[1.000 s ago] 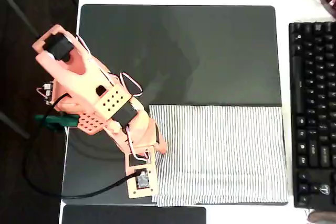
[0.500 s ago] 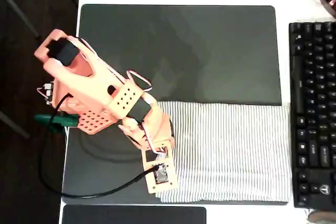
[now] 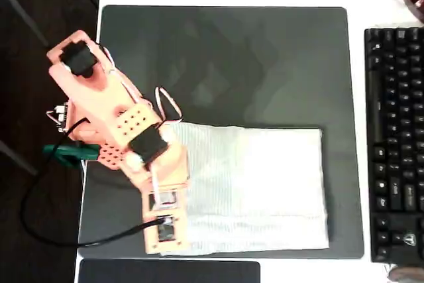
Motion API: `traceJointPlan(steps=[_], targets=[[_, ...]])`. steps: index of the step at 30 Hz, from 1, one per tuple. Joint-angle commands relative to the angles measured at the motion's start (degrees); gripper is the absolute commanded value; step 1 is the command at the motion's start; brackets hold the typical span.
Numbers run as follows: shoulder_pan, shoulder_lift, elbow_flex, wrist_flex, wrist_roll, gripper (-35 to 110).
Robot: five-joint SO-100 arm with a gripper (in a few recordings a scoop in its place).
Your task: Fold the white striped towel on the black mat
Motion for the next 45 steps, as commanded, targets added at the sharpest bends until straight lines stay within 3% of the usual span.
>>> traceJointPlan(steps=[1,12,23,32,38,45], targets=[[4.04,-1.05,-5.71,2.29,-1.49,0],[-8.88,-10.02,-22.85,5.19,7.38,0],[-24.26,-41.57,-49.83,-2.64,19.95,0],[-30.15,-55.46,-56.07,-13.54,12.3,0],[-31.82,-61.35,-57.83,-21.88,11.51,23],[-33.57,-63.02,-66.53,-19.6,10.11,29]])
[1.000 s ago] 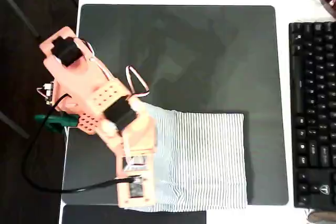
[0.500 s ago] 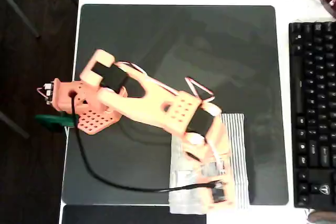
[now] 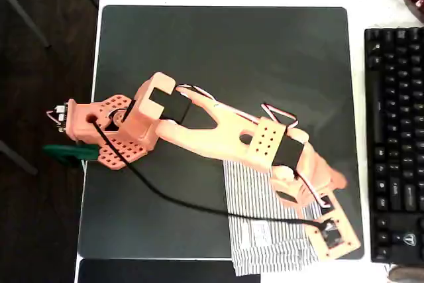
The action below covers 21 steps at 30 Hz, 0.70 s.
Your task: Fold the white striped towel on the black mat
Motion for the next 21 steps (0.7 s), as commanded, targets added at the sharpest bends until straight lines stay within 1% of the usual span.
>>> traceJointPlan(steps=[1,5,9,14,19,21], targets=[[-0.79,1.76,-5.01,3.52,-3.96,29],[-0.53,6.24,-4.04,12.22,-20.65,25],[-0.79,9.67,-0.09,16.26,-33.57,26],[-4.75,11.51,2.72,23.2,-52.47,28],[-7.82,12.04,6.68,24.87,-60.73,34],[-7.91,11.34,10.63,19.69,-61.08,35]])
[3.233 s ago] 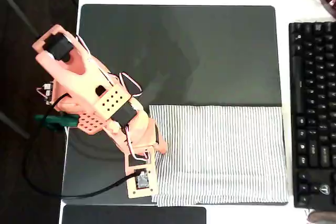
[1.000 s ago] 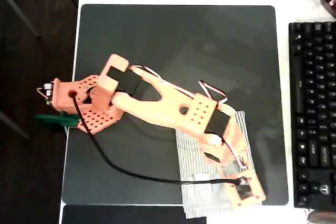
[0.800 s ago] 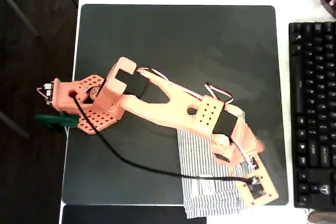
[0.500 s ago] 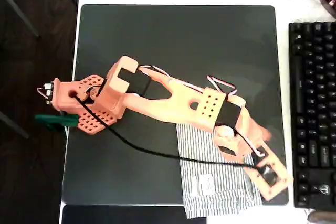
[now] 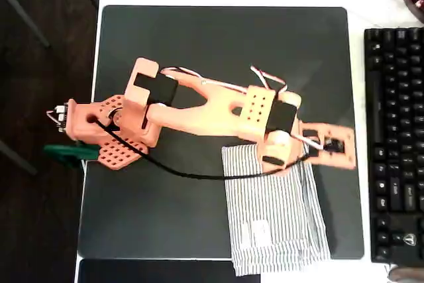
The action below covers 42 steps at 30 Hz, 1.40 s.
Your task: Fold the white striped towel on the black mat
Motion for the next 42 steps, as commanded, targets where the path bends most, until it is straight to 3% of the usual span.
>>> traceJointPlan(steps=[1,9,20,27,34,42], targets=[[0.18,1.32,2.72,-4.83,-2.29,35],[2.37,-6.06,12.39,-20.92,-5.01,28],[-1.85,-2.29,20.92,-25.58,-5.45,0],[-4.66,-3.96,17.84,-32.43,3.43,0],[-11.87,-10.72,6.06,-31.9,11.07,0],[-22.41,-12.22,0.09,-28.21,13.1,0]])
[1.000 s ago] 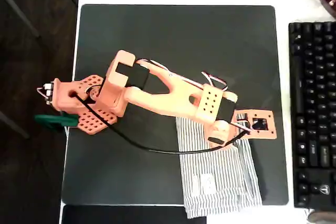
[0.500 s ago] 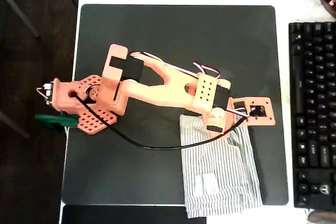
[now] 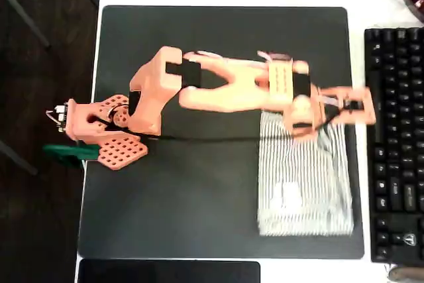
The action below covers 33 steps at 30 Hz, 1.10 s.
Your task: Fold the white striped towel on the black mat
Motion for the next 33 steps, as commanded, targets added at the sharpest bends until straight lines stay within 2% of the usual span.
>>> traceJointPlan(steps=[1,10,16,20,26,33], targets=[[-4.57,0.62,-3.96,0.35,0.79,0],[-6.86,-3.87,-10.81,-1.85,7.73,0],[-7.73,-6.33,-16.0,0.35,11.6,0],[-6.94,-3.87,-14.59,-0.53,13.89,9],[-4.48,6.5,-6.06,-0.79,13.54,14],[-1.85,26.54,14.59,-0.62,14.06,9]])
